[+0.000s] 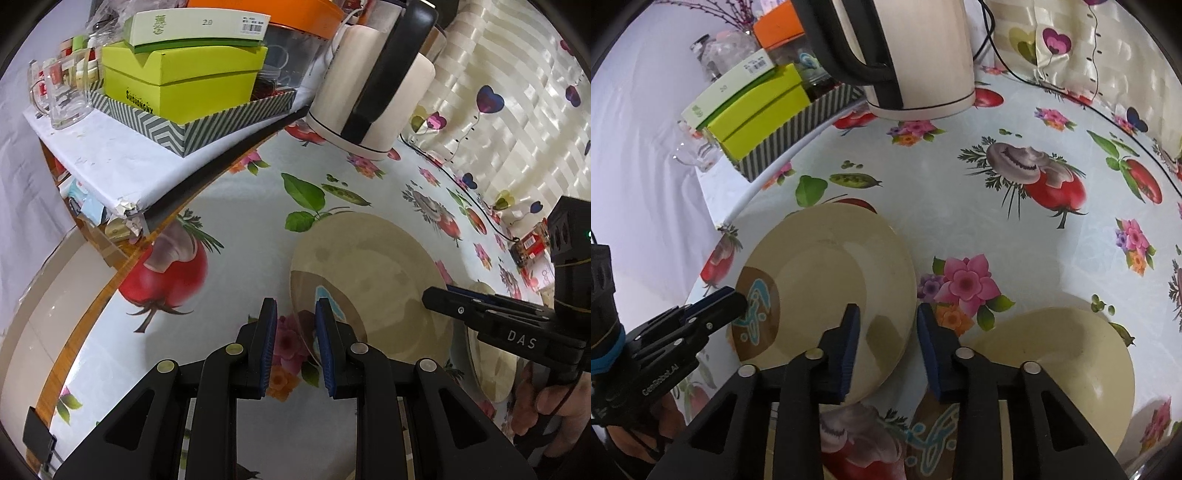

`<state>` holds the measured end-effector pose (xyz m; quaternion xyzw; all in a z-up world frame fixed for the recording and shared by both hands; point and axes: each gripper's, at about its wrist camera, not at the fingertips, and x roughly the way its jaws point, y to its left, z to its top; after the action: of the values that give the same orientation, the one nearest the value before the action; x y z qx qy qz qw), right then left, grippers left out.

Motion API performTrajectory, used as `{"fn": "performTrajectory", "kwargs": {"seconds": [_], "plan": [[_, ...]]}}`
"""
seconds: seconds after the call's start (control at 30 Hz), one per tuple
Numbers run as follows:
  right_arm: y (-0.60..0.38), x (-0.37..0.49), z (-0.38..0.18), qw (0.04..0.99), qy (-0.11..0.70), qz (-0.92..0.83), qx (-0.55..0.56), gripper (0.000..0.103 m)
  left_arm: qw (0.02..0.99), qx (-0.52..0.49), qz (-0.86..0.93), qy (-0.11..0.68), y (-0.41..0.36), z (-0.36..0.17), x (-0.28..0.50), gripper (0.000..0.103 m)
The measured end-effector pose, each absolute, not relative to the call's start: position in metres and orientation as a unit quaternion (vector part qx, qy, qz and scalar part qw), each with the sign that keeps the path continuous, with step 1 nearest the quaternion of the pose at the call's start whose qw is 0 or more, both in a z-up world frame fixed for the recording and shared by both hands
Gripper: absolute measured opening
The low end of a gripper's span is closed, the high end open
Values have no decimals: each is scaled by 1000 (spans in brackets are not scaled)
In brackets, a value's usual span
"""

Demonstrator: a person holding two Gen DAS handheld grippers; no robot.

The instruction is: Organize plates and bowls

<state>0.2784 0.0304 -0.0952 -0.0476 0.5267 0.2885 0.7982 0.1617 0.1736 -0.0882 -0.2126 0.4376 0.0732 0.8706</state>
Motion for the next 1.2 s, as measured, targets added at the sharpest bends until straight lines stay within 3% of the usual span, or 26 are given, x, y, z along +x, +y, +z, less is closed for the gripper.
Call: {"fn": "performTrajectory", "kwargs": {"seconds": [0.6, 1.2], "plan": [[32, 283, -99, 798, 528, 289, -31, 24, 863, -231, 56, 446, 173, -93, 166, 22], [28, 264, -75, 803, 518, 294, -25, 24, 869, -218, 63, 439, 163, -63, 144, 22]]}}
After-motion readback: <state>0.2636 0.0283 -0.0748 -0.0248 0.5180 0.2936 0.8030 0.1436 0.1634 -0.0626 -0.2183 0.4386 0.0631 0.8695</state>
